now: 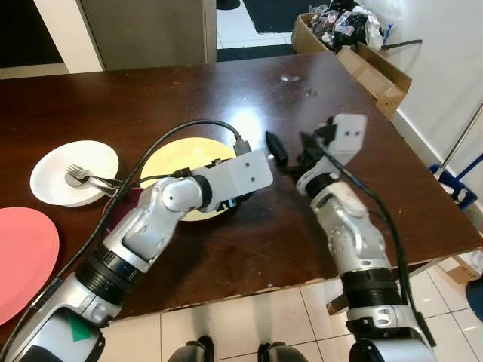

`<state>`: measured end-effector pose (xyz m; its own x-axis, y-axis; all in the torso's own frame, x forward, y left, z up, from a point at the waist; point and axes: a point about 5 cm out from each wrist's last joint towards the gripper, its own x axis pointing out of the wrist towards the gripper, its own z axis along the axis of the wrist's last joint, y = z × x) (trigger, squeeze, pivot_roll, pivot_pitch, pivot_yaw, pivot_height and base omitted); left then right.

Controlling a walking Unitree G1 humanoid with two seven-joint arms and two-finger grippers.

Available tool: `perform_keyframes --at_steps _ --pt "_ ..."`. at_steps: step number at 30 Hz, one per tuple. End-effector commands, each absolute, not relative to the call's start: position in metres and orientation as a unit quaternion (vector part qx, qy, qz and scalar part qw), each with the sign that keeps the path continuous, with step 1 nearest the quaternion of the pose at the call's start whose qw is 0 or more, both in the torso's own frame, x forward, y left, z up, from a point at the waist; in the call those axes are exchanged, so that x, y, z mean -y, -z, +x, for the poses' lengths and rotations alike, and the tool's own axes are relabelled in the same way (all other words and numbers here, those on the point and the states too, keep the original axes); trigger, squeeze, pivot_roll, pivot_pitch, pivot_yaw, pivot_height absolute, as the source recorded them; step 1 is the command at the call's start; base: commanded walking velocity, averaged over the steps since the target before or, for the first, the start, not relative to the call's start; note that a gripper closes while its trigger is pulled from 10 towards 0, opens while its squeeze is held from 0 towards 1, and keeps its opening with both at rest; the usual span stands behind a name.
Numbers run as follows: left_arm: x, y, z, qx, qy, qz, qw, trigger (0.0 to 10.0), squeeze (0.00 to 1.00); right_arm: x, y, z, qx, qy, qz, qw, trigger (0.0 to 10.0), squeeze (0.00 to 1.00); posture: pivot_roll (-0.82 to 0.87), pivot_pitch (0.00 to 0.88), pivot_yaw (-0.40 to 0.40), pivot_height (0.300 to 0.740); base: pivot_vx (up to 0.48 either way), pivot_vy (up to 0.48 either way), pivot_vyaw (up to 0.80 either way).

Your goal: Setting the table

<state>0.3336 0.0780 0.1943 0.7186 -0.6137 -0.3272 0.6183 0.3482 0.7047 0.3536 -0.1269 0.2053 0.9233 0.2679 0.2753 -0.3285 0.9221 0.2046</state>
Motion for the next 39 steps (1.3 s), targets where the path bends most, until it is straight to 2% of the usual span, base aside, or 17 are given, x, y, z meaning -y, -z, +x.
perform_keyframes --at_steps 1,7,9,11,13,18,19,20,23,26,27,34,36,38,39 --pt "-0.081 -0.182 0.335 -0.024 0.372 0.457 0.808 10.0 0.00 0.132 -0.210 0.350 0.144 -0.140 0.111 0.973 10.0 0.00 -0.07 0.096 0.074 0.740 0.000 0.000 0.00" --pt "-0.102 -0.181 0.354 -0.028 0.298 0.544 0.783 10.0 0.00 0.131 -0.211 0.340 0.154 -0.143 0.093 0.973 10.0 0.00 -0.06 0.137 0.073 0.740 0.000 0.000 0.00" --pt "-0.104 -0.182 0.354 -0.029 0.298 0.556 0.775 10.0 0.00 0.129 -0.209 0.338 0.150 -0.144 0.094 0.973 10.0 0.00 -0.06 0.148 0.069 0.740 0.000 0.000 0.00" --pt "-0.107 -0.176 0.352 -0.034 0.305 0.598 0.740 10.0 0.00 0.125 -0.205 0.335 0.144 -0.149 0.096 0.974 10.0 0.00 -0.05 0.174 0.068 0.740 0.000 0.000 0.00" --pt "-0.110 -0.173 0.349 -0.035 0.311 0.619 0.720 10.0 0.00 0.122 -0.205 0.332 0.143 -0.151 0.097 0.973 10.0 0.00 -0.05 0.187 0.067 0.740 0.000 0.000 0.00" --pt "-0.108 -0.173 0.340 -0.034 0.345 0.607 0.715 10.0 0.00 0.121 -0.205 0.328 0.143 -0.152 0.101 0.973 10.0 0.00 -0.04 0.197 0.064 0.740 0.000 0.000 0.00" --pt "-0.108 -0.173 0.340 -0.034 0.345 0.607 0.715 10.0 0.00 0.121 -0.205 0.328 0.143 -0.152 0.101 0.973 10.0 0.00 -0.04 0.197 0.064 0.740 0.000 0.000 0.00" --pt "-0.105 -0.172 0.330 -0.042 0.388 0.576 0.718 10.0 0.00 0.123 -0.207 0.328 0.144 -0.151 0.100 0.973 10.0 0.00 -0.04 0.205 0.064 0.740 0.000 0.000 0.00" --pt "-0.098 -0.174 0.321 -0.034 0.436 0.539 0.720 10.0 0.00 0.125 -0.210 0.328 0.147 -0.150 0.098 0.973 10.0 0.00 -0.04 0.206 0.065 0.740 0.000 0.000 0.00" --pt "-0.096 -0.175 0.316 -0.034 0.455 0.520 0.722 10.0 0.00 0.126 -0.210 0.328 0.148 -0.149 0.098 0.973 10.0 0.00 -0.04 0.205 0.066 0.740 0.000 0.000 0.00" --pt "-0.092 -0.179 0.308 -0.033 0.489 0.483 0.726 10.0 0.00 0.127 -0.211 0.328 0.148 -0.146 0.099 0.973 10.0 0.00 -0.04 0.205 0.066 0.740 0.000 0.000 0.00" --pt "-0.084 -0.184 0.297 -0.023 0.526 0.436 0.730 10.0 0.00 0.132 -0.208 0.328 0.140 -0.140 0.102 0.975 10.0 0.00 -0.05 0.195 0.063 0.740 0.000 0.000 0.00" --pt "-0.081 -0.189 0.297 -0.013 0.523 0.406 0.749 10.0 0.00 0.135 -0.206 0.329 0.135 -0.136 0.103 0.976 10.0 0.00 -0.05 0.189 0.062 0.740 0.000 0.000 0.00" --pt "-0.081 -0.202 0.308 0.004 0.486 0.370 0.792 10.0 0.00 0.137 -0.205 0.328 0.132 -0.134 0.103 0.977 10.0 0.00 -0.06 0.182 0.063 0.740 0.000 0.000 0.00" --pt "-0.081 -0.202 0.308 0.004 0.486 0.370 0.792 10.0 0.00 0.137 -0.205 0.328 0.132 -0.134 0.103 0.977 10.0 0.00 -0.06 0.182 0.063 0.740 0.000 0.000 0.00"
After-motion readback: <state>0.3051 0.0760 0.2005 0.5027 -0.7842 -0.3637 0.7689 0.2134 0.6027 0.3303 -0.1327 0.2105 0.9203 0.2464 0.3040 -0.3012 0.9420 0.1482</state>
